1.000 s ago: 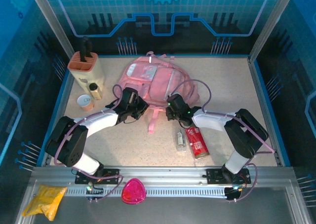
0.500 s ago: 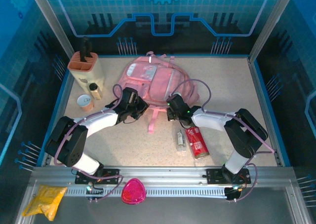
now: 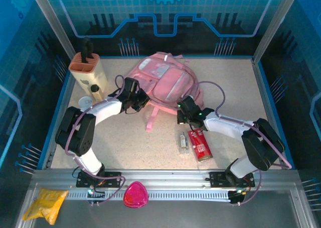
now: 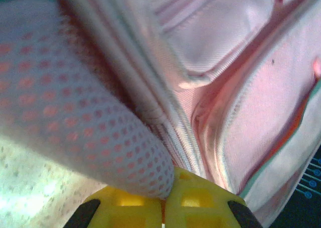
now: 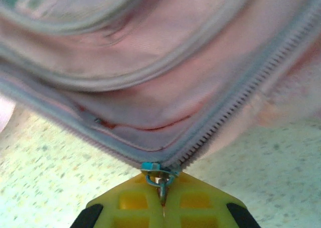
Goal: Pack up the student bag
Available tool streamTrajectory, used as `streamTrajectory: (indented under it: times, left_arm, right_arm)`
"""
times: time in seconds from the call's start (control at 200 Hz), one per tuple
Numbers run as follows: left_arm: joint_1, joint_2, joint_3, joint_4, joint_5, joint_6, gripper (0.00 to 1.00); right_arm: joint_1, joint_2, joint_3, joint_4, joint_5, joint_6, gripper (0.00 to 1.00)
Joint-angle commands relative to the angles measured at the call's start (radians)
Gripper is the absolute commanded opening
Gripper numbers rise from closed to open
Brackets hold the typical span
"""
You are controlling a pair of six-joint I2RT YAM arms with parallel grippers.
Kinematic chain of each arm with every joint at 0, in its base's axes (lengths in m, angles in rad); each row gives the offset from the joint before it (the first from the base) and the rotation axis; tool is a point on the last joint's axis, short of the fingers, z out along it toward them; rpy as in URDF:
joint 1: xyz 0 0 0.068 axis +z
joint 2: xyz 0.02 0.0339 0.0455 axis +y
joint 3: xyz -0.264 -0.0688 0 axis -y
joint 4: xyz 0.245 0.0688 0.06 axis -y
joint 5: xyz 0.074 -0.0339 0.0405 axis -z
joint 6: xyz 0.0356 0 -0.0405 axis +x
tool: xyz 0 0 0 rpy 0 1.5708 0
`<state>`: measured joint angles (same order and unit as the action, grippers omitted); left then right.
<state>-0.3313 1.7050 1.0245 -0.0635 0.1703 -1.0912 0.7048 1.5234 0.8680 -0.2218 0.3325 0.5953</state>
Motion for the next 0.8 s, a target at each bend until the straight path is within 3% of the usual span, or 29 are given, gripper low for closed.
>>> streamTrajectory:
  times: [0.0,0.155,0.31,0.415,0.61,0.795]
  left_arm:
    - [0.047,0.042,0.087,0.022,-0.044,0.080,0.00]
    - [0.083,0.033,0.095,0.015,0.006,0.148,0.03]
    - [0.081,-0.095,-0.033,0.049,0.040,0.130,0.33]
    - [0.067,-0.178,-0.139,0.046,0.029,0.041,0.45]
    - [-0.053,-0.268,-0.310,0.156,-0.035,-0.162,0.61]
    - [-0.162,-0.212,-0.282,0.187,-0.113,-0.255,0.64]
  right_arm:
    - [0.109,0.036,0.078,-0.061,-0.040,0.022,0.00]
    - [0.167,0.099,0.154,-0.024,-0.094,0.035,0.00]
    - [0.169,0.092,0.141,-0.008,-0.082,0.034,0.00]
    - [0.168,0.084,0.131,-0.006,-0.091,0.031,0.00]
    - [0.172,0.064,0.098,0.022,-0.097,0.044,0.00]
    - [0.179,0.073,0.102,0.011,-0.094,0.043,0.00]
